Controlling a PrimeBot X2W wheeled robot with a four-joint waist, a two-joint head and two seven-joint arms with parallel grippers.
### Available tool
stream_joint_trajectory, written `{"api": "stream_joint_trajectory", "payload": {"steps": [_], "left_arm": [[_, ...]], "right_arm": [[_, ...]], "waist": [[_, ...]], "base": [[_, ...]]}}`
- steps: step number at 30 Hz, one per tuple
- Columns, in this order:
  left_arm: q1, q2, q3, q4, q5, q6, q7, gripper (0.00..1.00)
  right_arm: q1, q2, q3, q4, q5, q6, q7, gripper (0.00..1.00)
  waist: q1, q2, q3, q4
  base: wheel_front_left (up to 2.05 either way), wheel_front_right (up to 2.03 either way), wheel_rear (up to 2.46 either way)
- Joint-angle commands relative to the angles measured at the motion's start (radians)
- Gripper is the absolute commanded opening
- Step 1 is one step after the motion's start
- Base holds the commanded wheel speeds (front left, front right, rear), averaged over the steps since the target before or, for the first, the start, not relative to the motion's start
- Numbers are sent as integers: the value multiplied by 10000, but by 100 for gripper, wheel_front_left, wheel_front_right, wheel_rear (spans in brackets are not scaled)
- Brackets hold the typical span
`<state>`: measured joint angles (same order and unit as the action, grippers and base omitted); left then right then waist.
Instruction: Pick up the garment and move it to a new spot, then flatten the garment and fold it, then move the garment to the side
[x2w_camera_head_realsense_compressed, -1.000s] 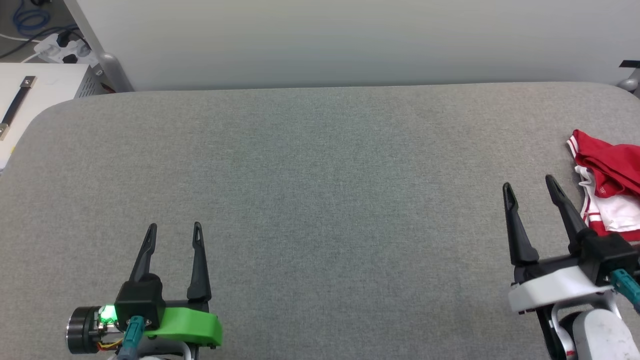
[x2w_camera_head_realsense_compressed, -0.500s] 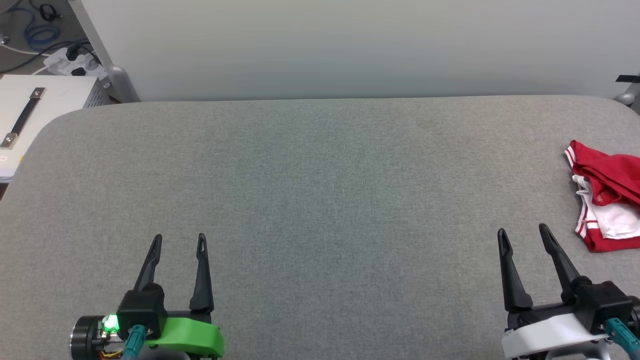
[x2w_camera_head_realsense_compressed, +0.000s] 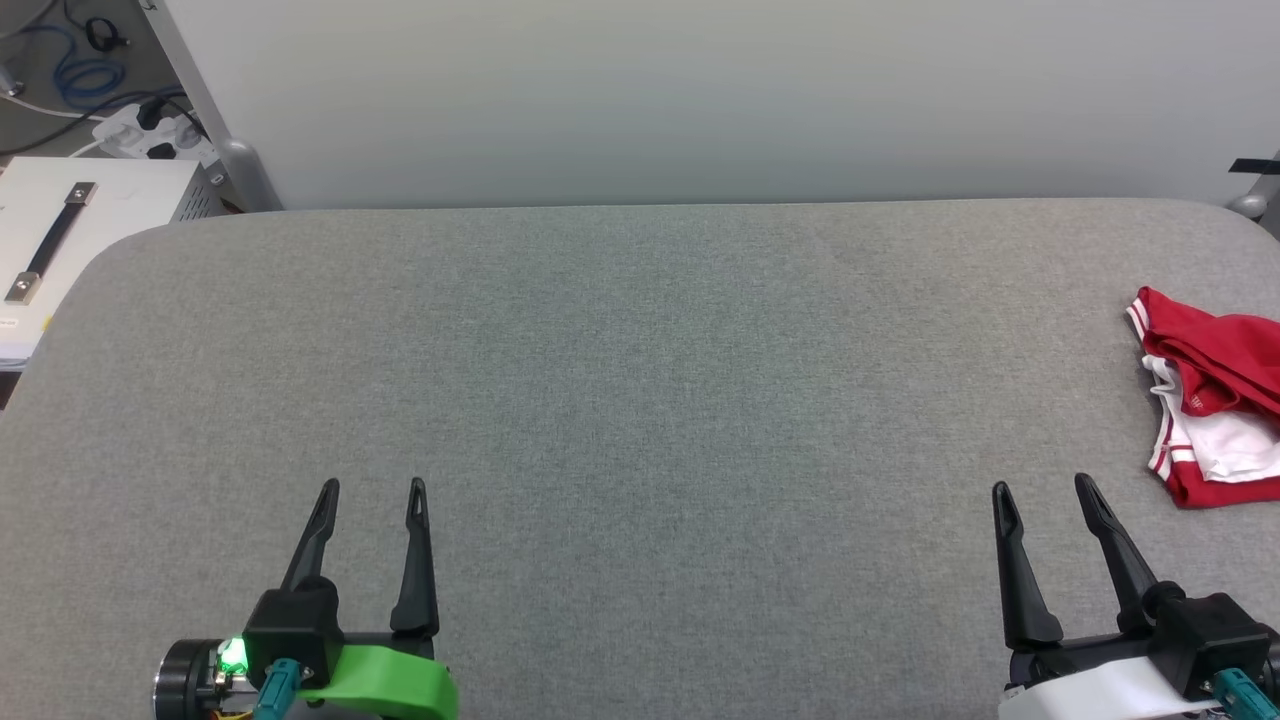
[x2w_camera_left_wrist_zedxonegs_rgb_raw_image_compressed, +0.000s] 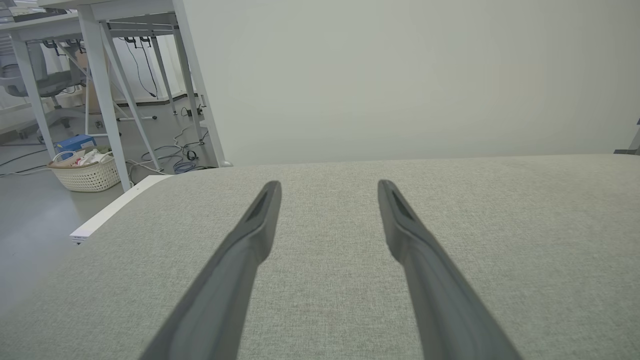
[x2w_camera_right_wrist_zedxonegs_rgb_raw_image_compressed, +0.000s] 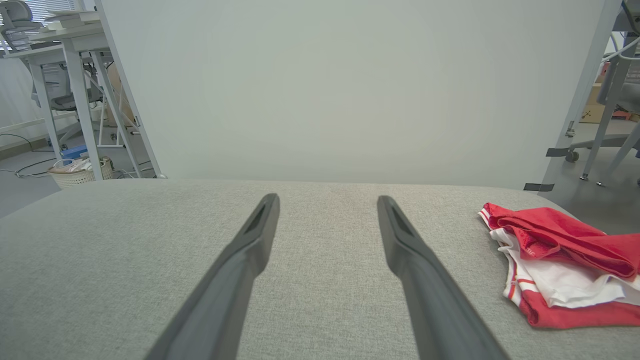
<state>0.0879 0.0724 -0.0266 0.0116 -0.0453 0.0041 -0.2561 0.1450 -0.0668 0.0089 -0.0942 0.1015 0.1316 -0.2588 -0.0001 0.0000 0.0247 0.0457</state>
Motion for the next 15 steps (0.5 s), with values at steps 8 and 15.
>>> {"api": "stream_joint_trajectory", "payload": {"steps": [8,15], "left_arm": [[198,-66,96,-8,-55,-156,-57,100],[224,-97,156,-33,-41,-212,-57,100]], "right_arm": [[128,75,-19,-168,243,-9,-30,100],[130,105,-67,-186,303,-9,-30,100]], "waist": [[1,0,25,-6],[1,0,30,-28]], "base": [[0,0,0],[0,0,0]]}}
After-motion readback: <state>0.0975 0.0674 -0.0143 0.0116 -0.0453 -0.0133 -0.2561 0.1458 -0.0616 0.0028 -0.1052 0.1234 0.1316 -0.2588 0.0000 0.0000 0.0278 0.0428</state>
